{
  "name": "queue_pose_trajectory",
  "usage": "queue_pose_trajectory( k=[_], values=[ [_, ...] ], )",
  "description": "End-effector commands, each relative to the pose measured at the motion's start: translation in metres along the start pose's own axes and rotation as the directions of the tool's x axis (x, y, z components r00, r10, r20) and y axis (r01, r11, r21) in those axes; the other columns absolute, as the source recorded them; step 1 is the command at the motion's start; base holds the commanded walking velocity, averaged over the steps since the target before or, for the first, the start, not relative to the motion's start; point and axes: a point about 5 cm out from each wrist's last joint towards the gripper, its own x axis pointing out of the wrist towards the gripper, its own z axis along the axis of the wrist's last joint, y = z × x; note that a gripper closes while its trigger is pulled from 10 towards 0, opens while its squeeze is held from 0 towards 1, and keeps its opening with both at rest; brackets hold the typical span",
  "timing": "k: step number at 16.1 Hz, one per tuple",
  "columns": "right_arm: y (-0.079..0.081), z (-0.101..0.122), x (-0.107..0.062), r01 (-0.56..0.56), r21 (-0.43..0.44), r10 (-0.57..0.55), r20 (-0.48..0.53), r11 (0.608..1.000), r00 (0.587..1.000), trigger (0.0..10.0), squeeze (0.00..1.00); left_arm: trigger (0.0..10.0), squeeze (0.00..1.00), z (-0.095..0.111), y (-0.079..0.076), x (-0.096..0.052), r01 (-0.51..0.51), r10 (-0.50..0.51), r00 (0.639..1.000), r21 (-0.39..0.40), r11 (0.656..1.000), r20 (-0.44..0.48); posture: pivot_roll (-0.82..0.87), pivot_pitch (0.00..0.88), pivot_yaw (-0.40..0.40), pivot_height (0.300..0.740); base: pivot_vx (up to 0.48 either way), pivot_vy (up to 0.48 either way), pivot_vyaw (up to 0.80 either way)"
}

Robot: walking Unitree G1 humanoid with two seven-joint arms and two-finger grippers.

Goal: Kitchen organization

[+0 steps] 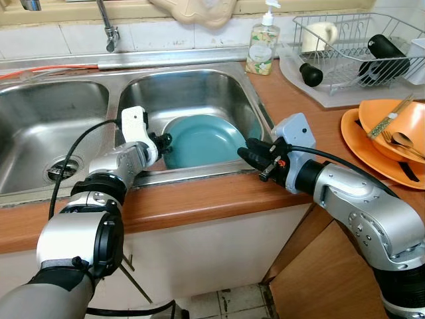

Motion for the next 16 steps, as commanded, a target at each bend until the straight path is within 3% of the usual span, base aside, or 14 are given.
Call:
queue_pose_trajectory(
  k=[1, 5, 6, 7, 9, 10, 11, 13, 15, 16],
  values=[
    [-0.004, 0.002, 0.002, 0.039, -0.006, -0.039, -0.005, 0.999, 0.999, 10.0, 0.00, 10.0, 1.00, 0.006, 0.008, -0.003, -0.017, 0.015, 0.999, 0.068, 0.998, 0.036, -0.06, 0.000, 0.069, 0.740, 0.000, 0.000, 0.00],
    [-0.018, 0.000, 0.004, 0.175, 0.029, -0.175, -0.014, 0.984, 0.984, 10.0, 0.00, 10.0, 1.00, 0.013, 0.019, -0.011, -0.039, 0.012, 0.992, 0.207, 0.978, 0.129, -0.06, 0.000, 0.067, 0.740, 0.000, 0.000, 0.00],
    [-0.022, -0.002, 0.004, 0.218, 0.045, -0.218, -0.020, 0.975, 0.976, 10.0, 0.84, 10.0, 1.00, 0.016, 0.023, -0.016, -0.051, 0.009, 0.984, 0.241, 0.969, 0.176, -0.05, 0.000, 0.065, 0.740, 0.000, 0.000, 0.00],
    [-0.025, -0.002, 0.004, 0.244, 0.060, -0.243, -0.018, 0.968, 0.970, 10.0, 1.00, 10.0, 1.00, 0.020, 0.026, -0.023, -0.054, -0.009, 0.968, 0.245, 0.968, 0.250, -0.05, 0.000, 0.061, 0.740, 0.000, 0.000, 0.00],
    [-0.030, 0.000, 0.004, 0.302, 0.074, -0.302, -0.011, 0.951, 0.953, 10.0, 1.00, 10.0, 1.00, 0.023, 0.027, -0.037, -0.071, -0.032, 0.931, 0.267, 0.961, 0.362, -0.04, 0.000, 0.058, 0.740, 0.000, 0.000, 0.00],
    [-0.032, 0.001, 0.006, 0.325, 0.053, -0.326, 0.004, 0.944, 0.946, 10.0, 1.00, 10.0, 1.00, 0.024, 0.025, -0.047, -0.089, -0.042, 0.893, 0.266, 0.960, 0.449, -0.04, 0.000, 0.058, 0.740, 0.000, 0.000, 0.00],
    [-0.033, 0.001, 0.007, 0.346, 0.046, -0.347, 0.008, 0.937, 0.938, 10.0, 1.00, 10.0, 1.00, 0.023, 0.022, -0.053, -0.066, -0.066, 0.878, 0.256, 0.964, 0.474, -0.04, 0.000, 0.060, 0.740, 0.000, 0.000, 0.00],
    [-0.035, 0.002, 0.009, 0.402, -0.009, -0.402, 0.010, 0.916, 0.916, 10.0, 1.00, 10.0, 1.00, 0.019, 0.008, -0.071, 0.031, -0.177, 0.847, 0.287, 0.958, 0.501, -0.03, 0.000, 0.056, 0.740, 0.000, 0.000, 0.00],
    [-0.038, 0.003, 0.012, 0.423, 0.000, -0.423, 0.013, 0.906, 0.906, 10.0, 1.00, 10.0, 1.00, 0.013, -0.012, -0.082, 0.145, -0.319, 0.841, 0.385, 0.912, 0.438, -0.03, 0.000, 0.056, 0.740, 0.000, 0.000, 0.00],
    [-0.039, 0.004, 0.012, 0.433, -0.006, -0.433, 0.009, 0.901, 0.901, 10.0, 1.00, 10.0, 1.00, 0.011, -0.015, -0.085, 0.158, -0.341, 0.838, 0.409, 0.899, 0.426, -0.01, 0.000, 0.048, 0.740, 0.000, 0.000, 0.00]
  ],
)
